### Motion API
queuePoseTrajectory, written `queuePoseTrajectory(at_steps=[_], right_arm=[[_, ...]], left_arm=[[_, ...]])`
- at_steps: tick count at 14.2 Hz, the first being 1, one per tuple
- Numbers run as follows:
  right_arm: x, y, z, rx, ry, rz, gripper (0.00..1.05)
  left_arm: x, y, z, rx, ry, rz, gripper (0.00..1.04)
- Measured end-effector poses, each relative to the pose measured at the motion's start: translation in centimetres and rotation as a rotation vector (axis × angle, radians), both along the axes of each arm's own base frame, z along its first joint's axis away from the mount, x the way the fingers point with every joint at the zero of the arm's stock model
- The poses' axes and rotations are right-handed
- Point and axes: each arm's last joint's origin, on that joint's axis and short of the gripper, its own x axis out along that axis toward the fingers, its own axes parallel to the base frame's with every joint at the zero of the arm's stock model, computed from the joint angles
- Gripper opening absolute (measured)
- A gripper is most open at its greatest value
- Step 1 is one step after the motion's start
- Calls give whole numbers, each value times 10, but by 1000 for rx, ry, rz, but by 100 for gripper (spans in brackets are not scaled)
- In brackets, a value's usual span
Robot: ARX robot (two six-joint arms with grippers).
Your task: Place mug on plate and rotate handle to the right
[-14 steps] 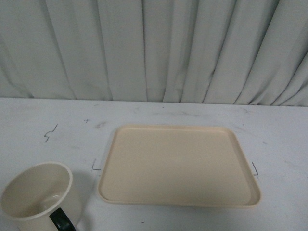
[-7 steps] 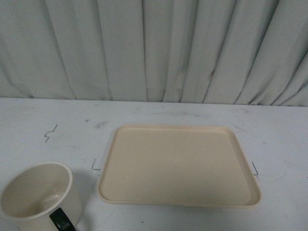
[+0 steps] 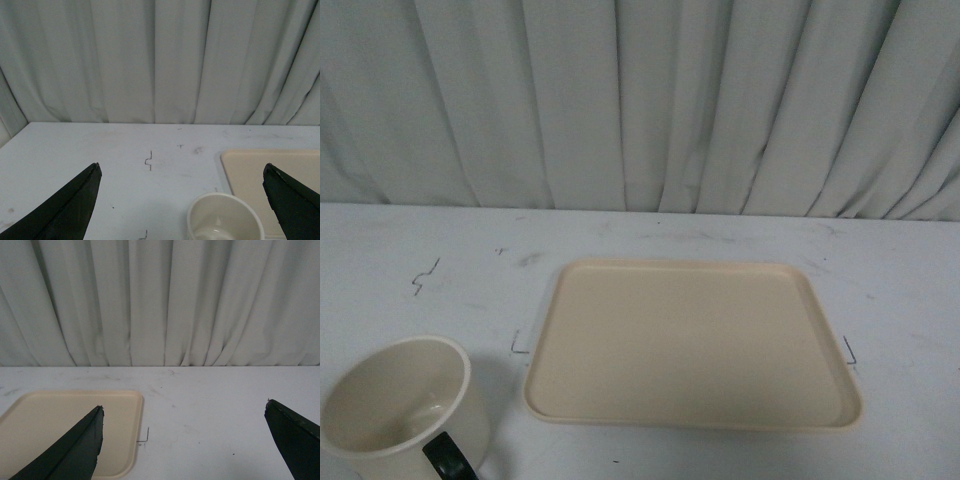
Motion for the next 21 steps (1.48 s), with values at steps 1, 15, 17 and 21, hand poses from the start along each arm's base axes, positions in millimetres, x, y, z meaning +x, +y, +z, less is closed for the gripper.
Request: queuePoseTrajectory(at_steps=[1,15,17,21], right_arm=[[0,0,0,0,0,0,98],[0,0,0,2,0,1,98],[0,0,0,2,0,1,98],[0,0,0,2,0,1,98]], left_arm=[[0,0,-1,5,12,8,98],[134,-14,-17,110,940,-80,98],[144,-16,-25,85,978,-81,98],[160,-22,-35,56,1033,-79,98]])
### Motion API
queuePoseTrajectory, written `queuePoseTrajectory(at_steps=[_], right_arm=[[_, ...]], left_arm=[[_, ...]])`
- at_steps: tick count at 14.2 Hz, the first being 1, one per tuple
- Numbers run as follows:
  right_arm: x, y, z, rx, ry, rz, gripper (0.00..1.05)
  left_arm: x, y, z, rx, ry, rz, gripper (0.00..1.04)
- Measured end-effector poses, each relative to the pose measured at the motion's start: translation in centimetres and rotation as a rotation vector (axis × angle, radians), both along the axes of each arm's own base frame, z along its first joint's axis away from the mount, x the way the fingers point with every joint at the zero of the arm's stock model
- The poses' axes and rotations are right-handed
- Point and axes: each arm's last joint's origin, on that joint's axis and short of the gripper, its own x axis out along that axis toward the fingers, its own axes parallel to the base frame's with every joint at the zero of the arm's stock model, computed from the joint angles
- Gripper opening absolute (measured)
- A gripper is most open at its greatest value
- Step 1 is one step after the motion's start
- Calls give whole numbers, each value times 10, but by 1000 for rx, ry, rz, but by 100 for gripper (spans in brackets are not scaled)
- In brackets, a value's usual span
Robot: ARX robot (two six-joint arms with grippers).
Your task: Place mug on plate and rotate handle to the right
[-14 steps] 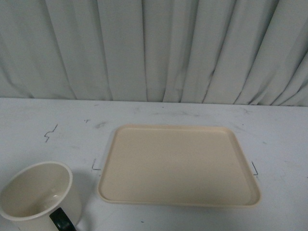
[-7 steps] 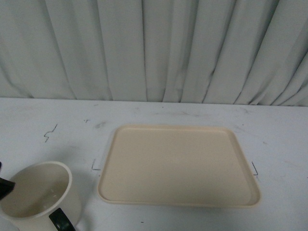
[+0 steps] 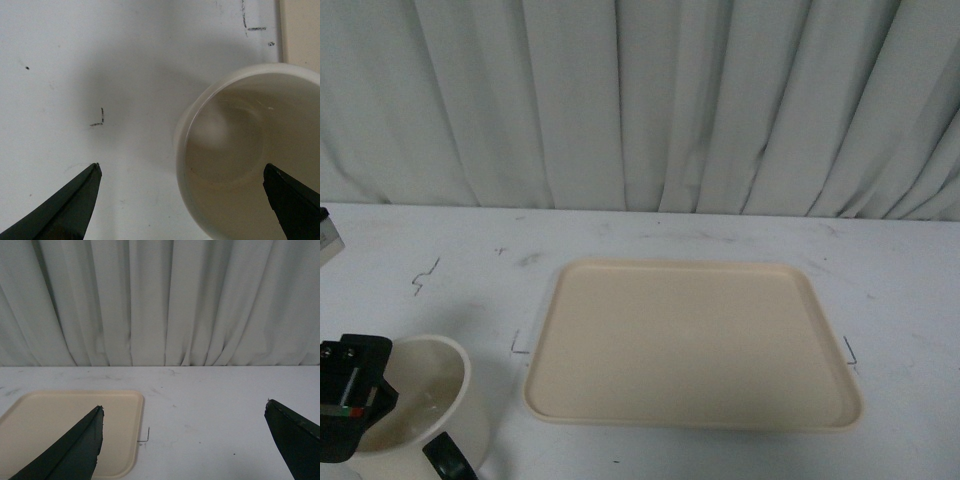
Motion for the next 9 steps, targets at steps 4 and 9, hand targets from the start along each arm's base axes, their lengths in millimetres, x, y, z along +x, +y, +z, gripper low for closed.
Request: queuePoseTrajectory(at_steps=[4,9], right_arm=[[0,0,0,0,0,0,98],[0,0,0,0,0,0,98]], left_arm=[[12,-9,-11,22,30,15,98],[15,-13,-13,-10,58,36,50]])
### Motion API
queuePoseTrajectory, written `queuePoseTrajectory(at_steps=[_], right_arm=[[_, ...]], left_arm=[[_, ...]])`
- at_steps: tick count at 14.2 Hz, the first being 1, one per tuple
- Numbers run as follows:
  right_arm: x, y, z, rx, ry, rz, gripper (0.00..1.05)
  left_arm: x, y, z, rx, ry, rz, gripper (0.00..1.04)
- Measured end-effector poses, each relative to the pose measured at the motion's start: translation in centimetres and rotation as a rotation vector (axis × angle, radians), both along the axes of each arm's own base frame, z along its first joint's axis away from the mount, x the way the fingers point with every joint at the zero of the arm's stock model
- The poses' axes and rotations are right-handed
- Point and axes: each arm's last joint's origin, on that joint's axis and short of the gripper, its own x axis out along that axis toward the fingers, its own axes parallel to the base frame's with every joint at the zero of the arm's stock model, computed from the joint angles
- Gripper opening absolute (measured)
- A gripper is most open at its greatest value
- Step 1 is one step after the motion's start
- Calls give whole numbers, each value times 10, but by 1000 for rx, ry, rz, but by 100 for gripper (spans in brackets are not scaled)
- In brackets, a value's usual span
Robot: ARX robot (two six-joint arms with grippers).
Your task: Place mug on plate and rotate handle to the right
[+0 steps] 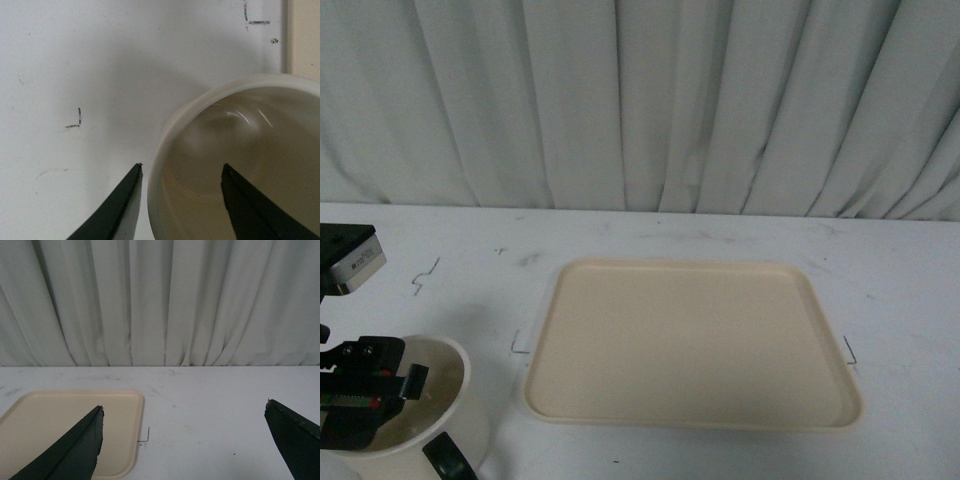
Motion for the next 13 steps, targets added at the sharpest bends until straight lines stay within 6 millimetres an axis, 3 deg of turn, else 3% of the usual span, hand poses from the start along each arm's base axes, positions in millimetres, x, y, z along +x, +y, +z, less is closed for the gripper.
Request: queuePoseTrajectory(at_steps=[3,4,7,8,10,13], right_arm=[[0,0,0,0,0,0,98],[0,0,0,0,0,0,98],[0,0,0,0,0,0,98],[0,0,0,0,0,0,98],[0,0,0,0,0,0,98],[0,0,0,0,0,0,98]], left_arm=[[0,-1,-1,-3,5,5,18],[-2,-2,4,-9,3,6,3],[-5,-9,37,-13,-48,-29,3],[7,-24,57,-25,-113,-77,3],[21,-55,75,-41,-164,-165,3],[40,-121,70,-57,-145,-333,3]])
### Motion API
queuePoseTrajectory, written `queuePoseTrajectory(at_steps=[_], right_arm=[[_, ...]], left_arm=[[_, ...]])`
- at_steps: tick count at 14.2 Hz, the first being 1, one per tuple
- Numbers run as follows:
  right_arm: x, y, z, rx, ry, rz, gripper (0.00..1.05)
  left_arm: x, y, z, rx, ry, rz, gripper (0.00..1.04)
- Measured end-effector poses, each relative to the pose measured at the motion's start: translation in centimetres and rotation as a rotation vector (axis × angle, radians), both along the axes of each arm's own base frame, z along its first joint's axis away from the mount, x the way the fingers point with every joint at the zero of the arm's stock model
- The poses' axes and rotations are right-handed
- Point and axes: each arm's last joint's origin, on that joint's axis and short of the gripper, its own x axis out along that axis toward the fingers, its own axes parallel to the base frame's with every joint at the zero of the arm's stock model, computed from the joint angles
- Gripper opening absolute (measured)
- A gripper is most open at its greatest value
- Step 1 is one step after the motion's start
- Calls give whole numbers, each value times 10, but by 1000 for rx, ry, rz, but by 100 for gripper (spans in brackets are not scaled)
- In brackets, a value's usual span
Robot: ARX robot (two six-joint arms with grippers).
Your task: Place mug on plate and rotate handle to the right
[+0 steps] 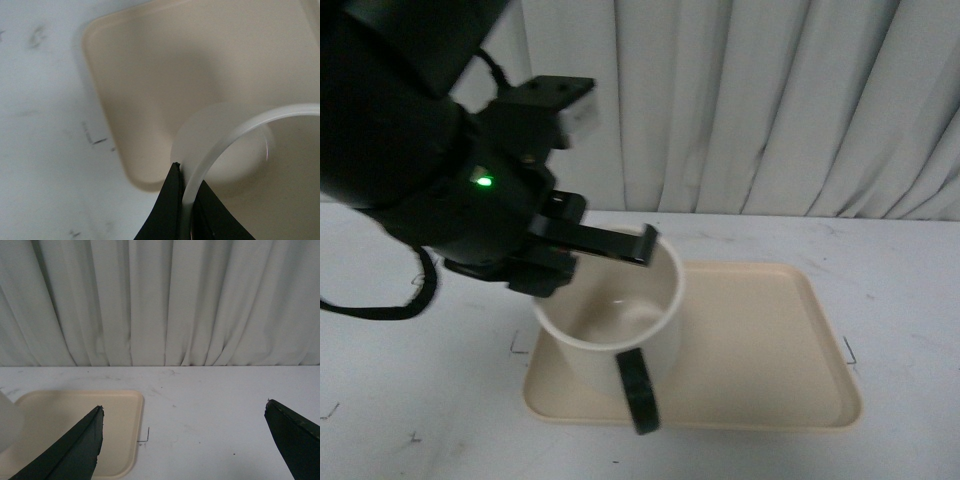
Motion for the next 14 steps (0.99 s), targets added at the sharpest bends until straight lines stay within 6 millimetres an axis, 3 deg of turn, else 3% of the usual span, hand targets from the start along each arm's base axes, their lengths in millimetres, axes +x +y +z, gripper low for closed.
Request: queuePoseTrajectory(at_steps=[2,5,11,14], right_arm=[[0,0,0,0,0,0,98],[0,0,0,0,0,0,98],[0,0,0,0,0,0,98],[0,0,0,0,0,0,98]], left_arm=[[8,-37,-5,-3,14,-85,3],[29,-68,-24,12,54,-127,3],[58,-90,-52,49,96,-153,3],[72,-85,-58,66,101,-128,3]])
